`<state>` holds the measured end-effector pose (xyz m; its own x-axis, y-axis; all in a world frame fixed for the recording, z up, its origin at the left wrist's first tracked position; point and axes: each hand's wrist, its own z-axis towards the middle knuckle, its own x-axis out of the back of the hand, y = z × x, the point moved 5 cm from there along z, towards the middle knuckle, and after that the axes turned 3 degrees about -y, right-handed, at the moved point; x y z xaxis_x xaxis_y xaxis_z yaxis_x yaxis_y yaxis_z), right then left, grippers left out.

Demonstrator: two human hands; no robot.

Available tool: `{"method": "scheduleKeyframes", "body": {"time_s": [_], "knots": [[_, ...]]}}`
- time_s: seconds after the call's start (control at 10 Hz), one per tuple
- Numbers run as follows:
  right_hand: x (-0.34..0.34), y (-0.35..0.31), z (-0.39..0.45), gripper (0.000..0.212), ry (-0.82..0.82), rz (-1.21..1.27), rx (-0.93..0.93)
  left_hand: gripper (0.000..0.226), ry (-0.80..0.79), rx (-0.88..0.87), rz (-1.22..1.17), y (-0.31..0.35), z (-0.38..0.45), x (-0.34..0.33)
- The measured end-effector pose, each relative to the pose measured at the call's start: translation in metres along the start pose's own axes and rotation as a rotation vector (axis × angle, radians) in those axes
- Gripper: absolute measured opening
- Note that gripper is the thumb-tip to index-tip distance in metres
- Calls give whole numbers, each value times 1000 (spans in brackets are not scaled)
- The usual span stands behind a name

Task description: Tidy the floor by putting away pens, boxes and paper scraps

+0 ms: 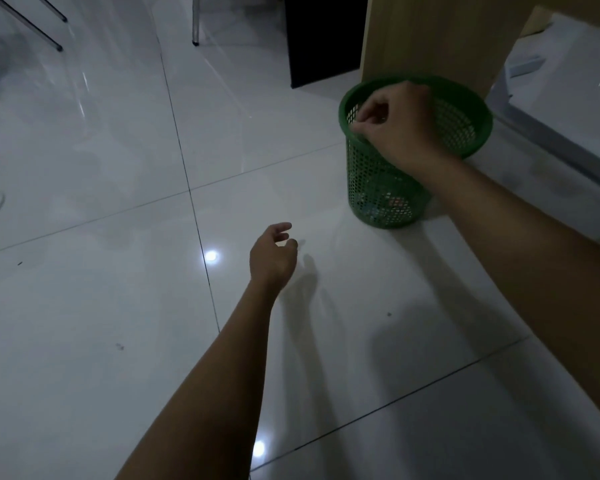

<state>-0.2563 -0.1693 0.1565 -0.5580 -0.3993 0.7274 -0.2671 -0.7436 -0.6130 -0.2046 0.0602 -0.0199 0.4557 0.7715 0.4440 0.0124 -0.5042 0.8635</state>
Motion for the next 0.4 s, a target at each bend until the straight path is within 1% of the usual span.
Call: {"method": "scheduleKeyframes", "body": {"time_s": [0.1, 0.2, 0.3, 0.4], "knots": [[7, 32, -4, 12, 51, -56, -87, 42, -49, -9, 43, 3, -4, -10], [6, 55, -6, 13, 63, -35, -169, 43, -75, -43, 62, 16, -4, -20], [4, 67, -5, 11, 73, -17, -215, 43, -97, -92, 67, 32, -5, -29], [4, 70, -2, 10, 64, -41, -217, 43, -93, -133, 86, 47, -2, -38]]}}
